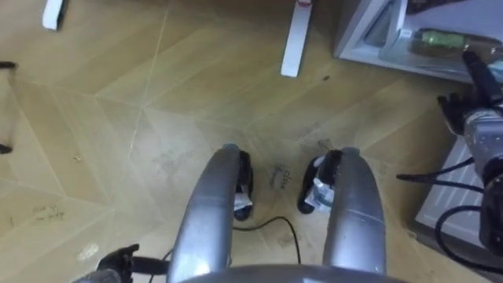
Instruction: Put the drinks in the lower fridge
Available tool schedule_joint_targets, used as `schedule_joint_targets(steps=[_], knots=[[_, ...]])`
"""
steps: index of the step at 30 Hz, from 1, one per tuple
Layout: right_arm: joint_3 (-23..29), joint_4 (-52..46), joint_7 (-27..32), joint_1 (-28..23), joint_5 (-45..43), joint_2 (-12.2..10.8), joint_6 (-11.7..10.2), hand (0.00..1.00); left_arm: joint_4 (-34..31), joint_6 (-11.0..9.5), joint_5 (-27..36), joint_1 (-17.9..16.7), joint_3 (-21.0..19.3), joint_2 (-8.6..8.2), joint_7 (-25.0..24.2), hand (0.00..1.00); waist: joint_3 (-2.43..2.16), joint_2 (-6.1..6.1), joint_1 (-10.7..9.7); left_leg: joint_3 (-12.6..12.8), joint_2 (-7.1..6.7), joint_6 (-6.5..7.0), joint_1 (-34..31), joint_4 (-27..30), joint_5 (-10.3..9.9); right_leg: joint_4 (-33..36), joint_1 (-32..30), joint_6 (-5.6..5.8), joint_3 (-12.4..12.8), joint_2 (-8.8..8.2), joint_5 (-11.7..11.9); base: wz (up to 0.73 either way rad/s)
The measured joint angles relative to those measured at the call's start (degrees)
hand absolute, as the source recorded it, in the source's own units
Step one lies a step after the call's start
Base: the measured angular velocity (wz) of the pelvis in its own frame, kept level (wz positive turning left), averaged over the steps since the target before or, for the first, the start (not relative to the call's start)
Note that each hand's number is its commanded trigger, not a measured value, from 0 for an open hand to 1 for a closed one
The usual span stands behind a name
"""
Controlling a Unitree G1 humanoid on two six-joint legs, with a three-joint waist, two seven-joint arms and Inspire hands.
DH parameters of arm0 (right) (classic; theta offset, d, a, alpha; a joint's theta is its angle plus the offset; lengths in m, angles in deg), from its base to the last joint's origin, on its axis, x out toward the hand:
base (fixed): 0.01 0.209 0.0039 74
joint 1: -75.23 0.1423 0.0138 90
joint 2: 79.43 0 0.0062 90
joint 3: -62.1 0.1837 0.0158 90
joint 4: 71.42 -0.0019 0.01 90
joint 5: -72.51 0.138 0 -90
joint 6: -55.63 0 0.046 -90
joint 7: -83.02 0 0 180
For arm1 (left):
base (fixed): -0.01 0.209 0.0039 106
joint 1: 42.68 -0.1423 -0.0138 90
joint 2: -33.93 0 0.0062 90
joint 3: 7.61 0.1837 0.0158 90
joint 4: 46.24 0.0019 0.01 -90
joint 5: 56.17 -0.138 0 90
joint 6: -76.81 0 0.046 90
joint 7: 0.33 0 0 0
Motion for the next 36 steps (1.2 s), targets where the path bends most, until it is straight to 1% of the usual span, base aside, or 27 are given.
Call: schedule_joint_targets(steps=[1, 3, 5, 7, 9, 11, 12, 15, 18, 22, 24, 25, 26, 28, 29, 31, 33, 34, 36], knots=[[-0.4, 0.0, 0.0, 0.4, 0.0, 0.2, -0.2, 0.00, -0.1, -0.1, 0.0, 0.0, 0.0, 0.14, 0.1, 0.00, 0.10, -0.20, 0.0, 0.0, -0.22, 0.02, -0.4, 0.5, -0.1, 0.7, -0.4, -0.02, 0.1, -0.28, -0.3, 0.19], [-1.0, -1.8, 0.4, 0.9, -0.3, 0.7, -0.8, 0.00, -0.5, -0.4, 0.6, 0.0, 0.0, 0.72, 0.1, 0.00, 0.27, -1.30, -0.1, -0.1, -1.15, 0.22, -2.1, 2.1, -0.3, 3.2, -2.4, -0.15, 0.6, -1.21, -1.1, 0.26], [-1.0, -2.2, 2.0, 1.2, -0.6, 0.7, -0.8, 0.00, -0.6, -0.7, 2.5, -0.3, 0.0, 1.32, 0.5, 0.00, 0.13, -2.45, -0.4, -0.3, -1.78, 0.00, -3.9, 2.9, -0.2, 4.5, -4.1, -0.29, 0.7, -1.92, -1.6, 0.22], [-1.1, -3.5, 3.0, 1.2, -1.4, 0.7, -0.7, 0.00, -0.7, -0.9, 3.4, -0.4, 0.0, 1.32, 1.2, 0.00, 0.09, -2.71, -1.1, -0.7, -1.72, -0.08, -5.8, 3.8, -0.1, 5.1, -5.4, -0.43, 0.1, -2.43, -1.8, 0.20], [-1.4, -5.3, 4.7, 1.2, -1.9, 0.8, -0.8, 0.00, -1.6, -1.1, 3.3, -0.5, 0.0, 1.30, 1.3, 0.00, 0.05, -3.00, -1.9, -0.6, -1.77, -0.27, -7.4, 4.0, 0.1, 5.6, -7.0, -0.43, 0.0, -3.26, -1.8, 0.22], [-1.6, -7.0, 7.2, 1.2, -1.8, 1.0, -0.9, 0.00, -2.3, -1.3, 3.3, -0.8, -0.1, 1.30, 1.6, 0.00, 0.07, -3.17, -1.6, -0.5, -1.78, -0.15, -7.8, 4.6, 0.1, 6.1, -7.6, -0.39, 0.3, -3.14, -1.8, 0.02], [-2.0, -8.1, 9.1, 1.3, -1.8, 1.0, -1.0, 0.00, -2.1, -1.7, 3.3, -0.8, -0.1, 1.30, 2.3, 0.00, 0.09, -3.75, -1.3, -0.3, -1.87, -0.11, -7.8, 4.9, 0.1, 6.8, -8.1, -0.17, 0.9, -3.23, -2.0, -0.08], [-3.8, -8.5, 11.5, 1.8, -1.8, 1.6, -1.3, 0.00, -2.0, -2.7, 3.4, -0.8, -0.1, 1.29, 3.3, 0.00, 0.13, -4.26, -1.2, 0.7, -1.79, 0.04, -7.9, 5.2, 0.0, 7.7, -8.6, -0.09, 1.8, -3.27, -2.3, 0.01], [-4.8, -10.2, 13.9, 1.8, -1.6, 1.6, -1.4, 0.00, -2.0, -3.4, 3.4, -1.6, -0.1, 1.29, 3.4, 0.00, 0.14, -4.27, -1.1, 0.8, -1.73, 0.03, -7.9, 5.2, 0.0, 7.8, -8.7, -0.29, 1.8, -3.25, -2.4, -0.02], [-6.2, -12.0, 17.3, 1.8, -1.5, 1.5, -1.9, 0.00, -2.1, -3.4, 3.8, -2.3, -0.1, 1.32, 3.4, 0.00, 0.14, -4.27, -1.1, 0.4, -1.65, -0.04, -8.0, 5.1, 0.0, 7.9, -8.7, -0.43, 1.6, -3.31, -2.7, 0.04], [-6.6, -13.5, 19.3, 1.8, -0.7, 1.6, -2.1, 0.00, -2.2, -3.4, 4.5, -3.2, -0.1, 1.41, 3.4, 0.00, 0.14, -4.27, -1.1, 0.0, -1.62, -0.23, -8.2, 5.1, 0.0, 8.0, -8.7, -0.59, 1.4, -3.62, -2.9, 0.00], [-6.6, -13.7, 19.6, 1.8, -0.5, 1.6, -2.3, 0.00, -2.2, -3.4, 4.4, -3.4, -0.1, 1.41, 3.5, 0.00, 0.14, -4.27, -1.1, 0.0, -1.65, -0.27, -8.2, 5.1, 0.0, 8.1, -8.7, -0.65, 1.3, -3.77, -2.9, 0.06], [-6.7, -14.1, 20.3, 1.8, 0.1, 1.6, -3.1, 0.00, -2.2, -3.5, 4.4, -3.7, -0.1, 1.43, 3.5, 0.00, 0.15, -4.28, -1.0, 0.1, -1.69, -0.31, -8.3, 5.1, 0.0, 8.3, -8.8, -0.74, 1.3, -4.06, -3.2, 0.09], [-6.9, -14.2, 21.3, 1.9, 0.1, 1.6, -3.8, 0.00, -2.2, -4.1, 4.4, -4.7, -0.1, 1.53, 3.6, 0.00, 0.16, -4.33, -0.7, 0.0, -1.71, -0.38, -8.2, 5.2, 0.0, 8.6, -8.8, -0.91, 1.2, -4.24, -3.5, 0.07], [-7.2, -14.2, 22.1, 2.2, 0.1, 1.6, -4.1, 0.00, -2.3, -4.5, 4.4, -5.6, -0.1, 1.53, 3.8, 0.00, 0.17, -4.33, -0.6, 0.0, -1.71, -0.51, -8.2, 5.3, -0.1, 8.7, -8.8, -1.09, 1.0, -4.31, -3.6, 0.04], [-7.3, -14.2, 23.6, 2.5, 0.0, 1.8, -4.3, 0.00, -2.4, -4.7, 4.5, -7.0, -0.6, 1.51, 4.0, 0.00, 0.17, -4.34, -0.2, 0.0, -1.70, -0.69, -8.1, 5.4, -0.1, 8.9, -8.8, -1.26, 0.9, -4.28, -3.7, 0.02], [-7.7, -14.5, 26.0, 2.7, -0.1, 2.0, -4.5, 0.00, -3.2, -5.0, 4.5, -9.1, -0.9, 1.58, 4.8, 0.00, 0.17, -4.32, 0.5, -0.1, -1.67, -1.27, -7.9, 6.3, -0.5, 9.9, -8.6, -1.41, 1.0, -4.23, -4.3, 0.00], [-7.8, -14.8, 26.6, 2.7, -0.1, 2.0, -4.5, 0.00, -3.2, -5.2, 4.5, -9.6, -1.1, 1.61, 4.9, 0.00, 0.16, -4.30, 0.7, -0.2, -1.65, -1.39, -7.8, 6.6, -0.7, 10.2, -8.6, -1.48, 1.0, -4.19, -4.4, 0.00], [-8.4, -15.0, 28.2, 2.9, -0.1, 2.4, -4.8, 0.00, -3.2, -6.1, 5.3, -11.0, -1.2, 1.99, 4.9, 0.00, 0.16, -4.30, 1.3, -0.9, -1.80, -1.90, -8.0, 7.6, -1.1, 11.3, -8.4, -1.76, 0.8, -4.28, -5.3, 0.03]])
